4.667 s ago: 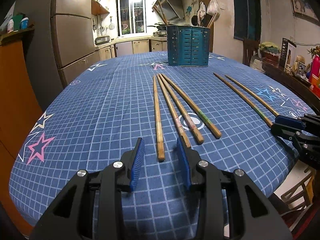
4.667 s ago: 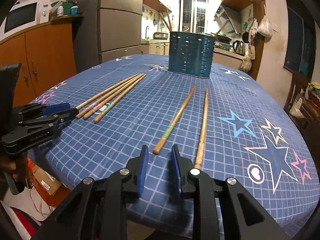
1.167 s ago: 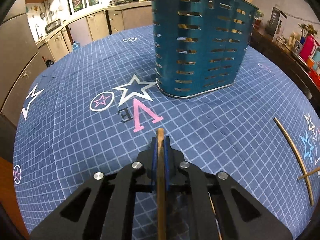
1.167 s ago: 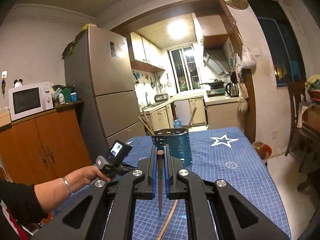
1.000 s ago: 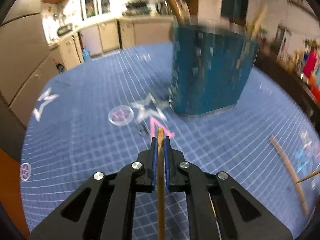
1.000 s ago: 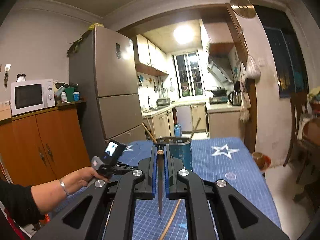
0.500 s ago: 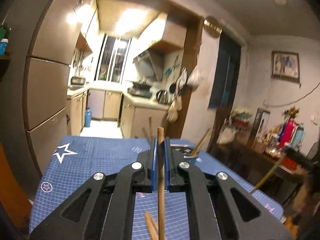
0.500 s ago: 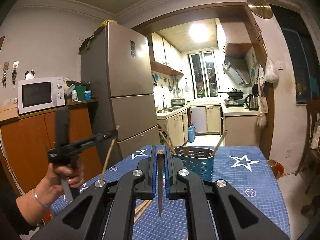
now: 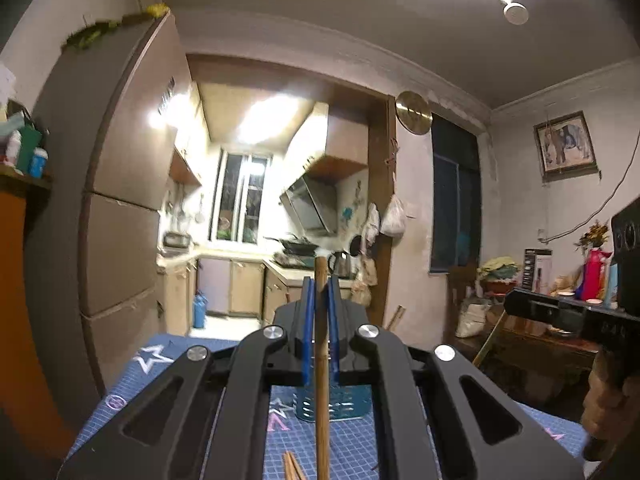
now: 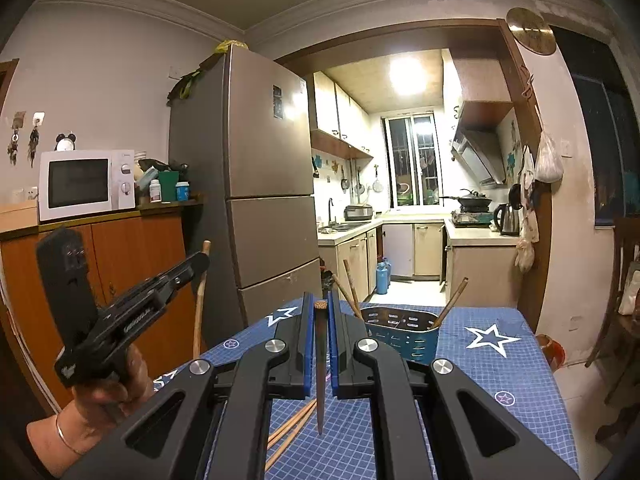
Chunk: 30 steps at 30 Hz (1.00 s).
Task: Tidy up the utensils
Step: 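Hold both chopsticks upright and bring them over the teal holder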
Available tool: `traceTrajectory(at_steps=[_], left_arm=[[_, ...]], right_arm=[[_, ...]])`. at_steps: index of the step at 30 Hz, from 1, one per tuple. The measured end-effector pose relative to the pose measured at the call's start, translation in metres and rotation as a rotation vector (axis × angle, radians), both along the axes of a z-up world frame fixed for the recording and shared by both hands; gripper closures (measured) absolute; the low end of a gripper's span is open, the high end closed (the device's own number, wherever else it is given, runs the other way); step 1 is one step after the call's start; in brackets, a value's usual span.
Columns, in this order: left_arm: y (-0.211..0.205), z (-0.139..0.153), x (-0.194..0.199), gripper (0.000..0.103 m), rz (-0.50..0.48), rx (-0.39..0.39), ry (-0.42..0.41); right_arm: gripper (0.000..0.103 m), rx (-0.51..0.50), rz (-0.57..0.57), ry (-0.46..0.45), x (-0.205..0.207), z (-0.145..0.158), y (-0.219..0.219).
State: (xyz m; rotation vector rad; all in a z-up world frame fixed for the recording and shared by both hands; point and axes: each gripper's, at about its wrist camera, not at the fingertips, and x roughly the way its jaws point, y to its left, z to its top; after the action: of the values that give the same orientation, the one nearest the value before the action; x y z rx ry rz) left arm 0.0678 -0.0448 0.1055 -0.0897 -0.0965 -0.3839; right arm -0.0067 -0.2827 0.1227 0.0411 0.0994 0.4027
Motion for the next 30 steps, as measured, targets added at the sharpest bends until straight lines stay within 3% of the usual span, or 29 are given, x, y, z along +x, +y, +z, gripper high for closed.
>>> traceTrajectory(at_steps=[15,30], left_arm=[[-0.034,-0.013,0.0,0.098,0.124,0.097,0.023],[-0.035,-0.02,0.011,0.098,0.183,0.152,0.072]], right_arm=[[0.095,-0.01,-0.036,-0.008,-0.008,0.0,0.0],[0.095,-0.023,-0.046,-0.015,-0.013,0.001,0.002]])
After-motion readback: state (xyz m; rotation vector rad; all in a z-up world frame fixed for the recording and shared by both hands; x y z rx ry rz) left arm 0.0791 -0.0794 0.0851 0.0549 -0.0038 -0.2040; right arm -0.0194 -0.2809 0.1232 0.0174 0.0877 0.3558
